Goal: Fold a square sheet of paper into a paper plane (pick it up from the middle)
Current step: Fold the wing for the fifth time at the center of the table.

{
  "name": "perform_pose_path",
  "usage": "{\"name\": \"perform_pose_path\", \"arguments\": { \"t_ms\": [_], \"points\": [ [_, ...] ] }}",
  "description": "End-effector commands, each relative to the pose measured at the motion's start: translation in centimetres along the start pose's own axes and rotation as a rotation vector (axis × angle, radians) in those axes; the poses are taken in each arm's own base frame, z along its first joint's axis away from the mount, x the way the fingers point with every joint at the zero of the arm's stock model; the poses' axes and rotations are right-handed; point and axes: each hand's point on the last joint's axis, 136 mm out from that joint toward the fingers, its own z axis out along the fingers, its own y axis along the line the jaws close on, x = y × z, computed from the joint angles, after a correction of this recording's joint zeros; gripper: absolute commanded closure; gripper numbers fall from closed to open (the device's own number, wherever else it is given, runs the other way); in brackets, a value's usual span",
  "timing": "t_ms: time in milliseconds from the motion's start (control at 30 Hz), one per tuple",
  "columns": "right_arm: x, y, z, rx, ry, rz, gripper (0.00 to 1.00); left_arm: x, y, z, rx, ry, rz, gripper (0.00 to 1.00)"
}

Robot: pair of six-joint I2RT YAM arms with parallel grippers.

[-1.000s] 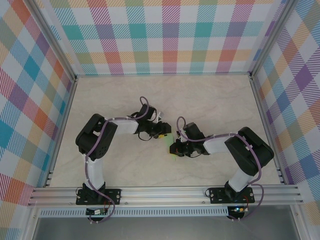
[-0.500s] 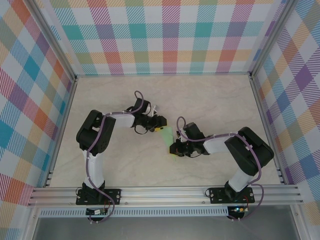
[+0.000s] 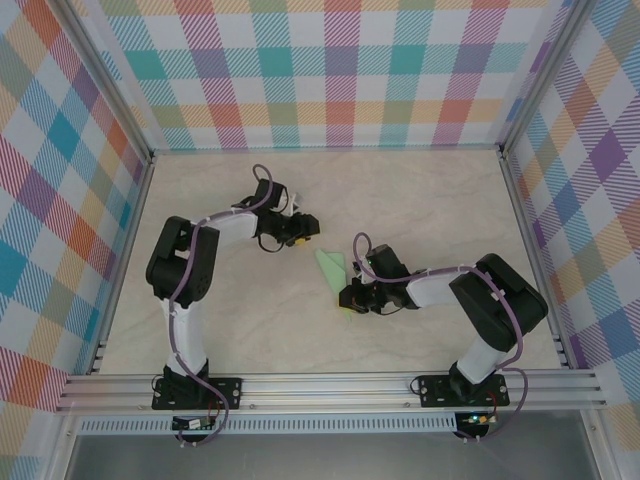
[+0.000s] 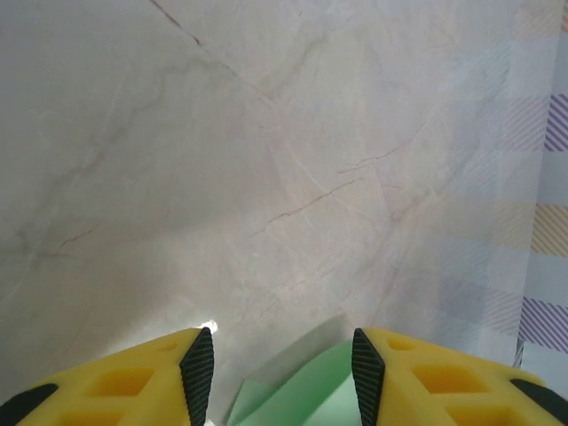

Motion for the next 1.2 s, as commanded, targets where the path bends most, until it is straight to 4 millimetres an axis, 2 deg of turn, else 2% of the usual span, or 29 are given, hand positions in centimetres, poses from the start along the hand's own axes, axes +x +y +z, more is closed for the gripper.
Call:
{"name": "perform_pose_path", "arguments": {
  "t_ms": [0,67,167,300,567,667,833,1000,1167],
  "points": [
    [2.0,-3.7,0.1,0.134,0.056,0.104,0.91,0.0,-3.2,-3.4,0.036,-0.044,0.046,0.55],
    [1.9,-3.7,0.1,0.134,0.051,0.106,0.91,1.4,-4.3,-3.9,0.05,-0.037,0.055,0.58],
    [1.7,-3.6,0.1,0.132,0.043,0.11,0.91,4.0,-5.3,-3.5,0.057,0.001,0.057,0.62],
    [1.7,-3.6,0.0,0.135,0.039,0.108,0.91,7.2,-6.0,-1.7,0.077,0.047,0.056,0.65],
    [1.9,-3.9,0.0,0.143,0.04,0.114,0.91,11.2,-6.5,2.7,0.082,0.142,0.062,0.65],
    [1.9,-3.9,0.0,0.141,0.038,0.112,0.91,11.4,-5.7,3.7,0.055,0.146,0.056,0.65],
    [1.5,-3.0,-0.2,0.117,0.027,0.097,0.91,12.1,-3.0,5.0,-0.024,0.168,0.04,0.66],
    [0.6,0.1,-1.4,0.037,0.004,0.042,0.9,13.3,-0.5,5.7,-0.084,0.209,0.025,0.68],
    [-0.3,3.2,-2.8,-0.027,-0.025,-0.028,0.88,13.8,-0.1,5.6,-0.087,0.218,0.021,0.68]
  ]
}}
